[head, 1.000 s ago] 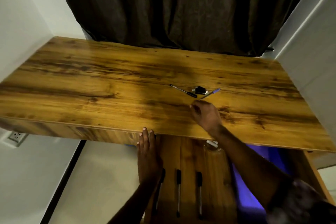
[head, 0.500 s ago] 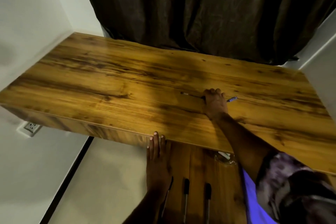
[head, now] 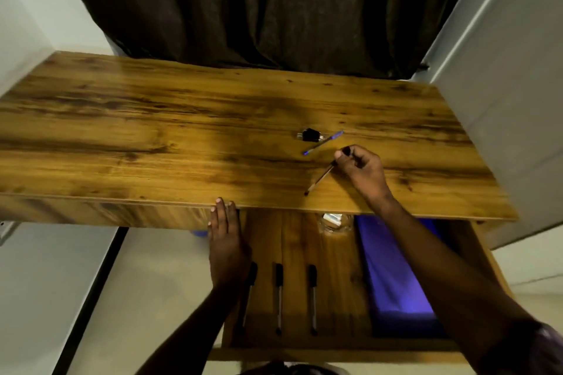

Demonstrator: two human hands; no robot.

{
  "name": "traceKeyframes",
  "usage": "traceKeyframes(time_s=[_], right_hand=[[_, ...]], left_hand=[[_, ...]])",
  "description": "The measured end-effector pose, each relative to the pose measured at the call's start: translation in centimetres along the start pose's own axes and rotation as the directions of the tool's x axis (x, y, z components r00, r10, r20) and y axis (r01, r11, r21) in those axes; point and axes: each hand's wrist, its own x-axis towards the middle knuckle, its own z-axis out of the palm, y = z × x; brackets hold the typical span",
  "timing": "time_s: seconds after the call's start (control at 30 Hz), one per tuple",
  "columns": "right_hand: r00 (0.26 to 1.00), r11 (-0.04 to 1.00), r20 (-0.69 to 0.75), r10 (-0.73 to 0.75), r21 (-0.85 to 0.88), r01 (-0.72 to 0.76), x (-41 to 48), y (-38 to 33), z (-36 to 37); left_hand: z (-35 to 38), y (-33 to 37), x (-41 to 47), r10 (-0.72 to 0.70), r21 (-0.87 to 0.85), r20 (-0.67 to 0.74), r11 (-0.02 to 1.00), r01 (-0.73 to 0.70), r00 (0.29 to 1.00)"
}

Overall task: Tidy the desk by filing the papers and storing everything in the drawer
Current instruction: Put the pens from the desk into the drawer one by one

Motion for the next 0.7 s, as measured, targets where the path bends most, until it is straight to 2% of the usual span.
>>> traceKeyframes(time_s=[0.1,0.23,0.37,0.43,0.5,0.6,0.7], right_hand=[[0.984,0.995,0.155,0.088,-0.060,-0.079,-3.2,0.1,-2.3],[0.919,0.952,0.320,0.231,-0.269,-0.146,-7.5,3.1,-2.8],[0.876,0.869,0.306,0.374,-0.445,-0.215,-11.1,7.6,-2.0],[0.827,0.815,0.291,0.481,-0.497,-0.299,-12.8,9.7,-1.6],[0.767,0.767,0.326,0.552,-0.560,-0.314,-13.6,12.9,-1.5],[0.736,0.711,0.309,0.603,-0.627,-0.318,-14.3,15.5,-1.4],[0.743,0.714,0.311,0.592,-0.629,-0.306,-14.9,16.0,-0.8]], left_hand=[[-0.1,0.0,-0.1,-0.013,-0.013,0.028,1.000,0.013,1.000],[-0.4,0.2,-0.3,-0.017,-0.033,0.026,0.999,0.018,1.000],[-0.5,0.1,-0.4,0.003,-0.036,0.029,0.999,-0.002,1.000],[-0.5,0.0,-0.4,0.000,-0.037,0.030,0.999,0.001,1.000],[-0.4,0.0,-0.4,-0.003,-0.031,0.026,1.000,0.004,1.000],[-0.2,0.0,-0.4,0.004,-0.031,0.018,1.000,-0.003,1.000],[-0.2,-0.1,-0.4,0.009,-0.042,0.009,0.999,-0.009,1.000]])
